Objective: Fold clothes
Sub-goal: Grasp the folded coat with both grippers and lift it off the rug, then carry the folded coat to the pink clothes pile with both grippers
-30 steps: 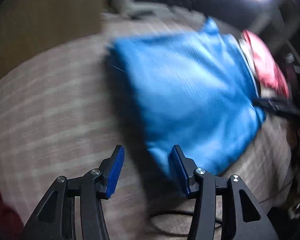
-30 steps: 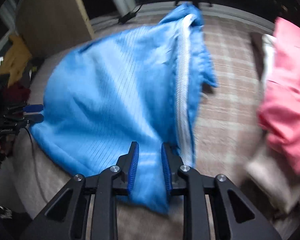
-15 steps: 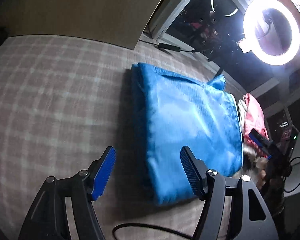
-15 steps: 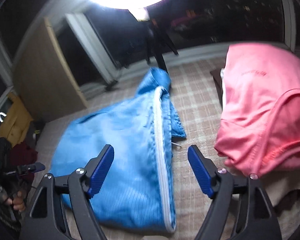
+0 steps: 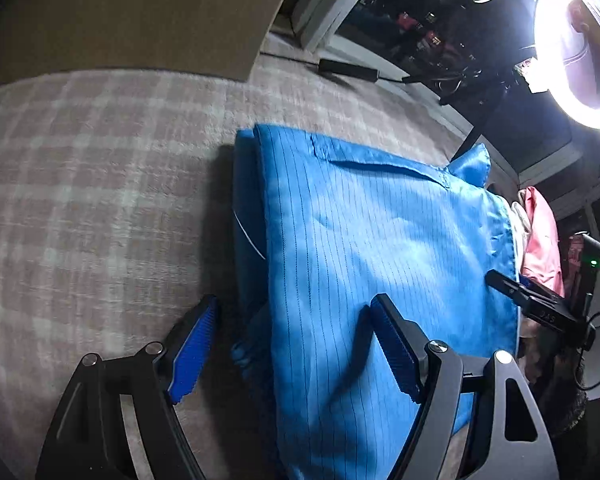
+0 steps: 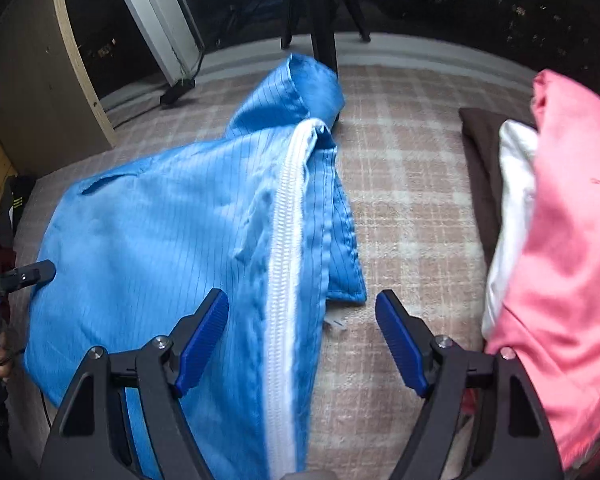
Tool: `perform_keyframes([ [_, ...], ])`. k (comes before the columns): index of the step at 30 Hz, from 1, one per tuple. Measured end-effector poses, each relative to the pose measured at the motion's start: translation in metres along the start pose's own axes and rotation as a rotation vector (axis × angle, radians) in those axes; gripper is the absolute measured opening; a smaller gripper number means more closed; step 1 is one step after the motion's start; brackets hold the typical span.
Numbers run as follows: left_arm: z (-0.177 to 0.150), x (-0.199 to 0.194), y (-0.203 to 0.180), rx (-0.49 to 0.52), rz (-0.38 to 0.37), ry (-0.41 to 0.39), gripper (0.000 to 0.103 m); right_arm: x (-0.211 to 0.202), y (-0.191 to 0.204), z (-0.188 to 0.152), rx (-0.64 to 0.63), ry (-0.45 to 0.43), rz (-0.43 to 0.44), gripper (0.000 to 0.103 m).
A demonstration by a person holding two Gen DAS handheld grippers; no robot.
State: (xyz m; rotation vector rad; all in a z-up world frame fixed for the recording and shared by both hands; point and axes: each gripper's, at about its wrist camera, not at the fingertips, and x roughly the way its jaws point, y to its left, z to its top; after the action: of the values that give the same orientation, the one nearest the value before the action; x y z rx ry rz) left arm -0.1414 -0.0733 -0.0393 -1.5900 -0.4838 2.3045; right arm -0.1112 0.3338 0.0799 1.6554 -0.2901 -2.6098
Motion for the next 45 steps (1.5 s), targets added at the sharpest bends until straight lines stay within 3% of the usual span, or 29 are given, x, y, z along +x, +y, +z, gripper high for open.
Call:
perform_keyframes([
  [2,0.002,0.0,0.0,0.017,-0.015,0.005,0.075,0.006,-0.004,-0.003,-0.002,0.011,0.039,0.078],
  [6,0.005,0.0,0.0,0.022,-0.04,0.028,0.075,0.008,0.005,-0.013,-0.107,-0.012,0.016,0.087],
  [13,0.01,0.005,-0.007,0.07,-0.058,0.082,0.073,0.009,0.013,-0.014,-0.164,0.006,-0.034,0.086],
  [16,0.008,0.009,-0.019,0.124,-0.029,0.1,0.059,0.009,0.022,-0.013,-0.21,-0.001,-0.014,0.072],
  [18,0.007,0.012,-0.025,0.15,-0.025,0.108,0.045,0.01,0.026,-0.009,-0.22,0.001,0.007,0.055],
  [20,0.005,0.015,-0.032,0.176,-0.021,0.116,0.043,0.01,0.027,-0.008,-0.224,0.004,0.026,0.055],
  [21,0.006,0.017,-0.033,0.176,-0.04,0.126,0.033,0.009,0.026,-0.008,-0.219,0.001,0.042,0.052],
  [22,0.006,0.02,-0.032,0.163,-0.079,0.141,0.028,0.009,0.023,-0.008,-0.2,-0.001,0.073,0.049],
  [24,0.006,0.023,-0.034,0.166,-0.108,0.143,0.024,0.007,0.017,-0.008,-0.155,-0.004,0.143,0.024],
  [26,0.004,0.025,-0.039,0.191,-0.117,0.133,0.021,0.008,0.01,-0.009,-0.089,-0.007,0.226,0.019],
  [31,-0.002,0.028,-0.046,0.154,-0.202,0.116,0.017,0.005,0.0,-0.015,0.058,-0.039,0.357,0.015],
  [35,-0.005,0.018,-0.058,0.129,-0.29,0.098,0.017,-0.014,0.016,-0.021,0.106,-0.091,0.471,0.014],
  [39,-0.015,-0.008,-0.075,0.169,-0.336,0.067,0.016,-0.044,0.04,-0.031,0.098,-0.143,0.497,0.014],
  [45,-0.032,-0.053,-0.106,0.27,-0.378,0.022,0.016,-0.118,0.05,-0.059,0.072,-0.245,0.454,0.014],
])
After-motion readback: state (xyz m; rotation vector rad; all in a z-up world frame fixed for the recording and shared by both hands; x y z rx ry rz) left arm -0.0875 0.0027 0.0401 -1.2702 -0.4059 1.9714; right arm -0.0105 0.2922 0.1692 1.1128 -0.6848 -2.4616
